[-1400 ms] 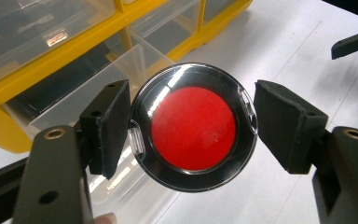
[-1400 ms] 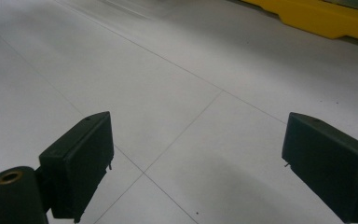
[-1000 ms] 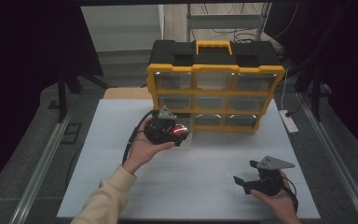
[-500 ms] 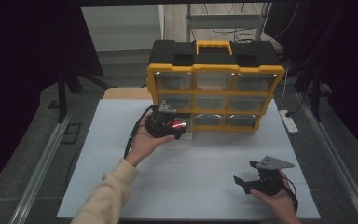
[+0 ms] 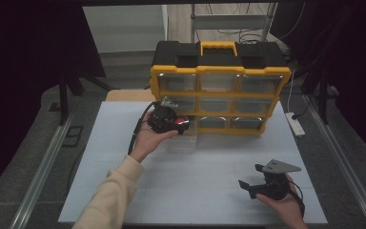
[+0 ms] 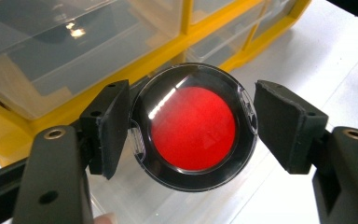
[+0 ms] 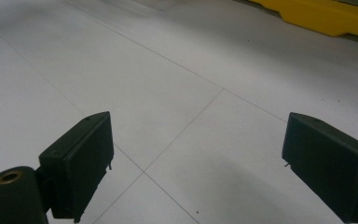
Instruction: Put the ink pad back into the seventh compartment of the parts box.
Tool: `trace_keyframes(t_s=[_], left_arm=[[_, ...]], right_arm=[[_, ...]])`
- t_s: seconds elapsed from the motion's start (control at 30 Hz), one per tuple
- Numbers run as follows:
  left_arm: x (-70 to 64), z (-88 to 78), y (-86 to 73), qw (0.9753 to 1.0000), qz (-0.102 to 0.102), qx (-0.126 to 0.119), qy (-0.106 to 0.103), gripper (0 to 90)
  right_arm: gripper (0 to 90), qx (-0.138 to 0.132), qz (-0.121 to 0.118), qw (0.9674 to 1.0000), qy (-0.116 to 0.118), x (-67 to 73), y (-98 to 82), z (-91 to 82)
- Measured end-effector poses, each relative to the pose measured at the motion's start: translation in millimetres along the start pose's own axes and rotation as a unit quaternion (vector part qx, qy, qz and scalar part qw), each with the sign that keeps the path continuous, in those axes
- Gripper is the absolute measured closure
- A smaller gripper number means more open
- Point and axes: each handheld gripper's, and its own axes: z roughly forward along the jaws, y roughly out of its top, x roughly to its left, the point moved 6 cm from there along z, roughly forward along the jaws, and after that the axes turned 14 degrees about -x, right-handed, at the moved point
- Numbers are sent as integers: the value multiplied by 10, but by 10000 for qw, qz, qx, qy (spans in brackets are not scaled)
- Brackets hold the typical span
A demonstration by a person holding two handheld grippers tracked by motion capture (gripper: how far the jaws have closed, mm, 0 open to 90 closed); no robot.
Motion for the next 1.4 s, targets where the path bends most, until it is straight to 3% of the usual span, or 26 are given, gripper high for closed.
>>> trace_keyframes(t_s=[0.37, 0.87, 1.4], left_arm=[[115, 116, 26, 9998, -21, 27, 178, 304], [84, 152, -12, 9998, 55, 167, 109, 303], [58, 251, -161, 9994, 55, 351, 59, 303]], right_arm=[[91, 26, -6, 10000, -31, -5, -3, -1], [91, 16, 5, 10000, 1, -1, -3, 0], [90, 24, 2, 10000, 5, -2, -6, 2]])
